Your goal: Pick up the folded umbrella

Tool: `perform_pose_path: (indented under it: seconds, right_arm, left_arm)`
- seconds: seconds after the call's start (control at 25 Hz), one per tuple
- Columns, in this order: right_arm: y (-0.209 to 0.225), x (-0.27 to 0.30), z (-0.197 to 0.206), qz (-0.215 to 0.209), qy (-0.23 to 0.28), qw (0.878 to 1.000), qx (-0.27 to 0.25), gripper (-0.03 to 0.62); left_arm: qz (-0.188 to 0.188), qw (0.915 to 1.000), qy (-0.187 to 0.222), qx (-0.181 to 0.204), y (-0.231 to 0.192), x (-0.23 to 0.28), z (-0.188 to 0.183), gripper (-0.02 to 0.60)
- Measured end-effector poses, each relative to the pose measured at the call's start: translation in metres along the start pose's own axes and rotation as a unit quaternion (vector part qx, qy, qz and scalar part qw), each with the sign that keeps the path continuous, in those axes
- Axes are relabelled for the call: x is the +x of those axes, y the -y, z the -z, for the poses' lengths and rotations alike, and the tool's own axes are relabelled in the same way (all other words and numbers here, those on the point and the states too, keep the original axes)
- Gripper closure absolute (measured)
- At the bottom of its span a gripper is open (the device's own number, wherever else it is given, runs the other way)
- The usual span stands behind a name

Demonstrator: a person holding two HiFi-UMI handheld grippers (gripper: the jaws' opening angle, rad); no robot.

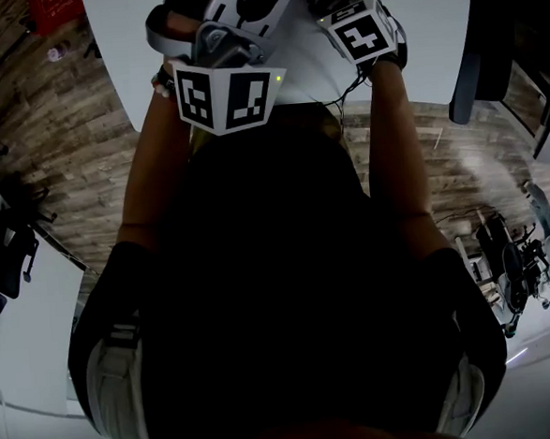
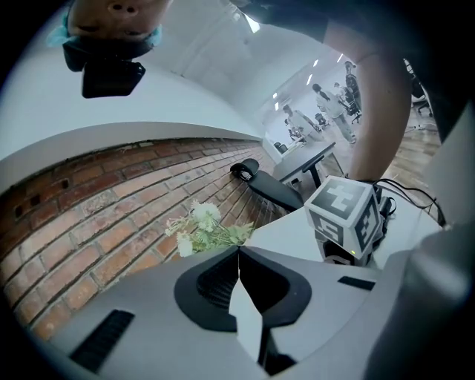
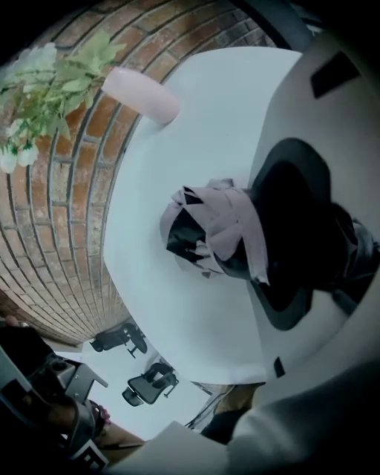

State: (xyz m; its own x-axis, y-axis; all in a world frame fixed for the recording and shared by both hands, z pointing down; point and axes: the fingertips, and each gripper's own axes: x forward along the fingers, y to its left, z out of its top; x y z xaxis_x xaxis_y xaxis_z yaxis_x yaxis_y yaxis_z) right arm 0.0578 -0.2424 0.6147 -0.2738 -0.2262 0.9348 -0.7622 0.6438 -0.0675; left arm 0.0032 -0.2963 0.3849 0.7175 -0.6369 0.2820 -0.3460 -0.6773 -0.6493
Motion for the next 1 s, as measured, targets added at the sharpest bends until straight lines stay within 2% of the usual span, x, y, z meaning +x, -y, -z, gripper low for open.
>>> perform_pose_path:
  seconds: [0.04,0.12,1.0]
  right_arm:
    - [-0.005,0.001,-0.002,-0.002,-0.011,1.0,-0.015,0.326]
    - [-0.012,0.002,-0.006,-0.002,-0.028,0.999,-0.034,0.353]
    - [-0.014,-0.001,-0.002,-0.008,-0.018,0.999,-0.031,0.353]
  left_arm:
    - [-0.003,1.0,0.0,-0.002,-0.001,0.0,0.001,0.569]
    - [-0.008,0.9999,-0.001,-0.008,-0.002,0.001,0.002,0.569]
    - [-0.011,0.9995,-0.023,-0.021,-0.002,0.002,0.015,0.569]
